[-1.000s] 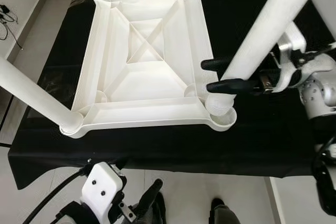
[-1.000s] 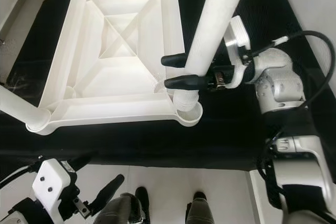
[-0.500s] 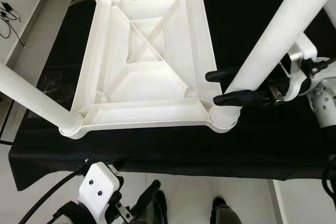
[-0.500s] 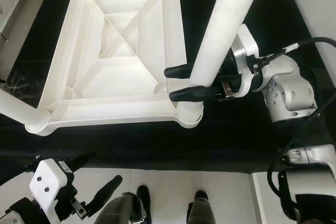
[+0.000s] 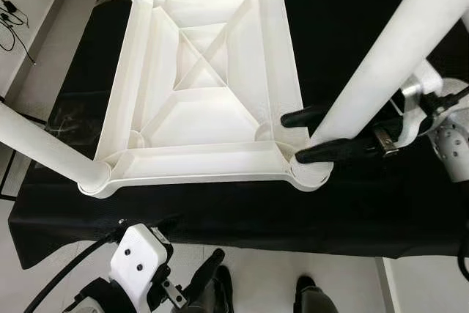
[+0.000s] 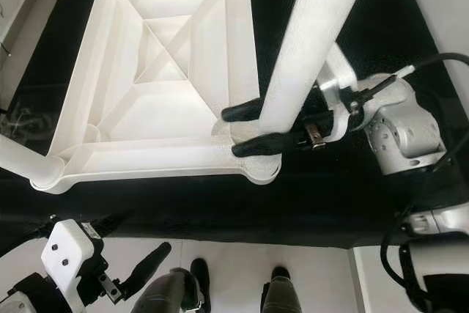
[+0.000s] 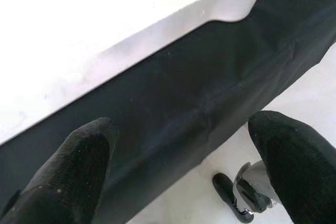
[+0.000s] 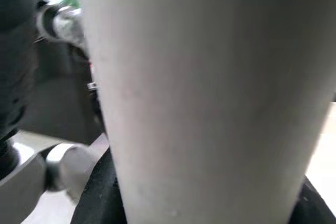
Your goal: Building children table
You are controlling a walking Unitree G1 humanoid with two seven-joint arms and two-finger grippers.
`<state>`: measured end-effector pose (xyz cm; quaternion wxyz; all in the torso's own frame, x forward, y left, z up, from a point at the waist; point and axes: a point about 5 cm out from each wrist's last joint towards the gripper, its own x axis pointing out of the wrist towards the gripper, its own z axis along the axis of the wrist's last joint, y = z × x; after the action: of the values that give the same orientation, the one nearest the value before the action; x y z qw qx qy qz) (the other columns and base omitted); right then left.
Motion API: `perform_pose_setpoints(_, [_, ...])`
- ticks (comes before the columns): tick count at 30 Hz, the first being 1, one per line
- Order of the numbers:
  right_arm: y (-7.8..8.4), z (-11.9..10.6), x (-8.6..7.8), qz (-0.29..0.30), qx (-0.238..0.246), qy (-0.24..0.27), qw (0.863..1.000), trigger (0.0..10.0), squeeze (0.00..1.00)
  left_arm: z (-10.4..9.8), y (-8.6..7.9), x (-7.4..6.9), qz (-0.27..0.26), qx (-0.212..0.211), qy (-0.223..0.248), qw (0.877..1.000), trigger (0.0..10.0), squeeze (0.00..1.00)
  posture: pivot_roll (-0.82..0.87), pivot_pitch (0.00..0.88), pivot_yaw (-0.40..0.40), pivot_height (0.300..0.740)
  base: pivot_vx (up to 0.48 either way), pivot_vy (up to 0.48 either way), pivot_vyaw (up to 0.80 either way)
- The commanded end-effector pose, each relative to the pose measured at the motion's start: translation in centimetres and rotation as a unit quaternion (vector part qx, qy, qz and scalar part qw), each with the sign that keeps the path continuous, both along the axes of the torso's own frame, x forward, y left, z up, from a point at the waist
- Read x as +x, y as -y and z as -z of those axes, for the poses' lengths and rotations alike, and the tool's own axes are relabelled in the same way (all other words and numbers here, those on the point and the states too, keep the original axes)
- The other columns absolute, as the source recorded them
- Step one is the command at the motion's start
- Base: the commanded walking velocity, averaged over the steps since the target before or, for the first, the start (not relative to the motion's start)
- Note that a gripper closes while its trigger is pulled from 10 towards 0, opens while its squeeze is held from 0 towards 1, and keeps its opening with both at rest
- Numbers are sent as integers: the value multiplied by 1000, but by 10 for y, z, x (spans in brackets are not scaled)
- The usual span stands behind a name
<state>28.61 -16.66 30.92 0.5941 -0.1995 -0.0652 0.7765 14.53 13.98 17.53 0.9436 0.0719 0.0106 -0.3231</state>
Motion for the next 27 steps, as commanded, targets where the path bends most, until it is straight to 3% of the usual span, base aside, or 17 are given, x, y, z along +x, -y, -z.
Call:
perform_pose_setpoints(1, [-10, 34, -3, -33, -47, -67, 996, 10000, 0, 6, -3, -3, 1, 9, -24, 1000, 10000, 0, 39, 378, 153, 740, 0, 0, 0])
perform_pose_setpoints(6, [-16, 35, -3, -44, -57, -66, 995, 10000, 0, 6, -3, -3, 1, 9, -25, 1000, 10000, 0, 38, 377, 154, 740, 0, 0, 0])
perform_pose_setpoints(10, [-19, 33, 4, -39, -33, -73, 996, 10000, 0, 6, -2, -3, 2, 8, -26, 1000, 10000, 0, 35, 374, 148, 740, 0, 0, 0])
perform_pose_setpoints(20, [-10, 35, 14, 45, 31, -77, 996, 10000, 0, 7, 1, -4, 4, 2, -27, 1000, 10000, 0, 12, 376, 143, 740, 0, 0, 0])
perform_pose_setpoints(27, [6, 36, 7, 96, 45, -60, 993, 10000, 0, 7, 3, -2, 7, -6, -27, 1000, 10000, 0, -4, 375, 145, 740, 0, 0, 0])
